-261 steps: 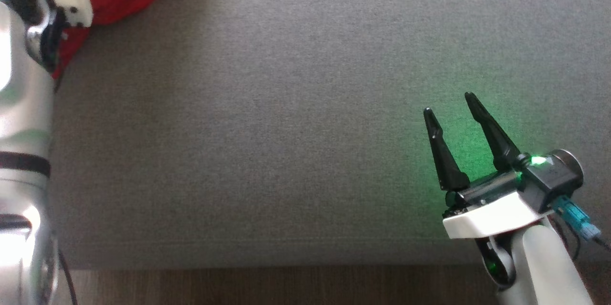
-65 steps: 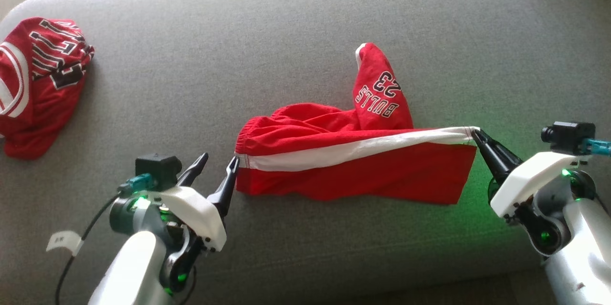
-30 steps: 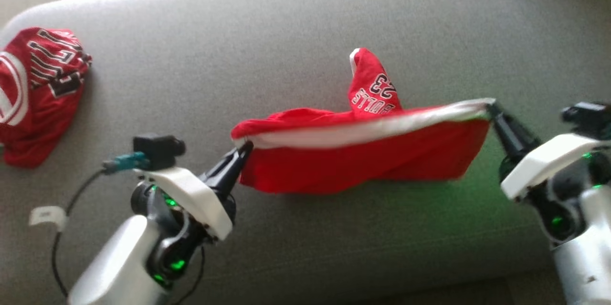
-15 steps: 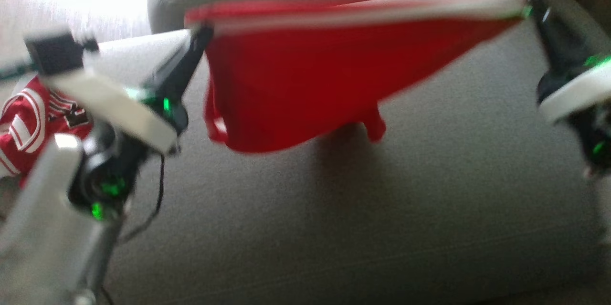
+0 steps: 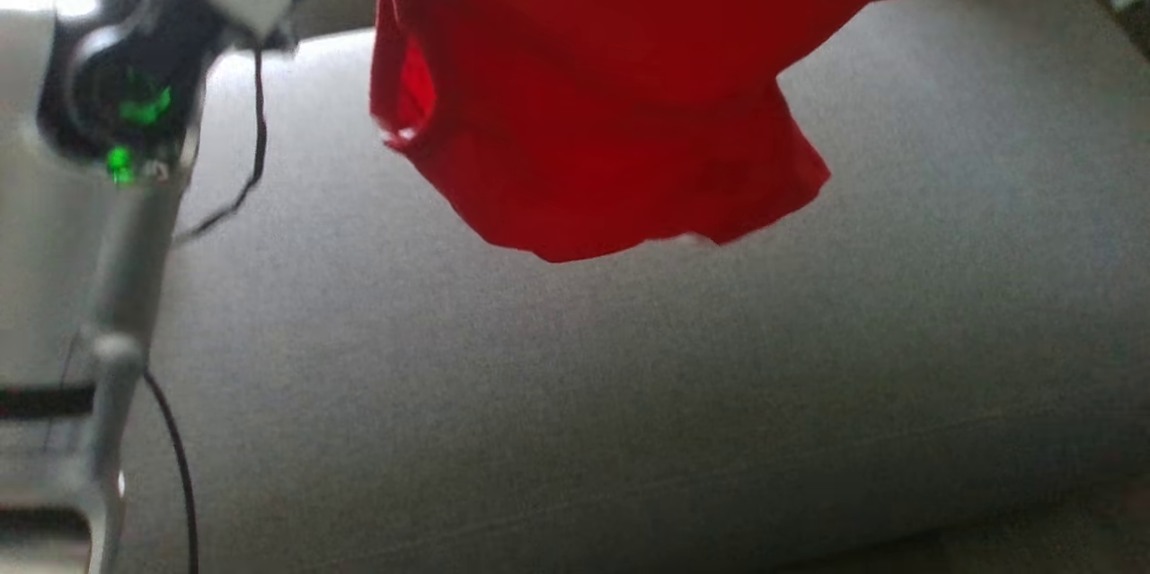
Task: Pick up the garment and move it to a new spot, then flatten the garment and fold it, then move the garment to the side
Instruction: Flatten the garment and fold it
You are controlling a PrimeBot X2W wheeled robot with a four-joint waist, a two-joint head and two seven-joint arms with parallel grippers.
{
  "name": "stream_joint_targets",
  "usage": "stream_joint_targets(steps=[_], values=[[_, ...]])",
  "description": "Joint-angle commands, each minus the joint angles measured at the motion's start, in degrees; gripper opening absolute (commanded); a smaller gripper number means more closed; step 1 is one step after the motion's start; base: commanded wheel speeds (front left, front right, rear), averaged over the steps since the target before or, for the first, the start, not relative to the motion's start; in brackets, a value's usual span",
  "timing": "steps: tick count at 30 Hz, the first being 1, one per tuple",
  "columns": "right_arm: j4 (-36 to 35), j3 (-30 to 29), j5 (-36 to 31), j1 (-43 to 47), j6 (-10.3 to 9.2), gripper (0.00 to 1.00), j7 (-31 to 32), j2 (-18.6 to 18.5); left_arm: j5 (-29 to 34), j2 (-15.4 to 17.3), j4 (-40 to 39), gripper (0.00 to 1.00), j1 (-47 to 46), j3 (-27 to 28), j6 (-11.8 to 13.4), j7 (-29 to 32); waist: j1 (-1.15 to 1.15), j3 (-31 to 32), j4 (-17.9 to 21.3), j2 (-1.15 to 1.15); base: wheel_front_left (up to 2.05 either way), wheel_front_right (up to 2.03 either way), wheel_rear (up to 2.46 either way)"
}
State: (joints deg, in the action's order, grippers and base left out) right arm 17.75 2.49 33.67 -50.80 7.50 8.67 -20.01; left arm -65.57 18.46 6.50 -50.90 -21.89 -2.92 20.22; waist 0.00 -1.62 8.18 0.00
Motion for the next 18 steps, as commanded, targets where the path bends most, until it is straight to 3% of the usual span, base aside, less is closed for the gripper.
stream_joint_targets(steps=[1,4,8,13,18], values=[[0.1,1.0,-0.6,-4.3,-0.01,0.00,0.3,0.0,0.7,1.2,0.6,0.00,-5.7,1.8,-0.6,0.5,0.00,-2.7,0.7,0.00,0.00,0.00,0.00],[4.6,1.7,-2.3,-9.6,-0.01,0.00,-2.2,0.6,2.5,0.3,5.3,0.00,-10.8,0.5,-1.6,0.4,0.00,-7.0,1.7,0.00,0.00,0.00,0.00],[13.8,2.8,-5.4,-17.5,-0.01,0.00,-8.2,4.1,8.3,0.7,12.7,0.00,-18.1,-2.4,-3.1,-1.9,0.00,-12.2,3.8,0.00,0.00,0.00,0.00],[24.9,2.5,-4.9,-27.2,-0.01,0.00,-16.7,9.4,18.4,0.5,22.1,0.00,-28.3,-7.0,-4.2,-11.4,0.00,-18.1,5.7,0.00,0.00,0.00,0.00],[30.1,1.5,-8.3,-34.8,-0.01,0.00,-23.1,8.7,26.0,-0.4,28.6,0.00,-37.2,-12.4,-4.5,-23.1,0.00,-24.0,5.5,0.00,0.00,0.00,0.00]])
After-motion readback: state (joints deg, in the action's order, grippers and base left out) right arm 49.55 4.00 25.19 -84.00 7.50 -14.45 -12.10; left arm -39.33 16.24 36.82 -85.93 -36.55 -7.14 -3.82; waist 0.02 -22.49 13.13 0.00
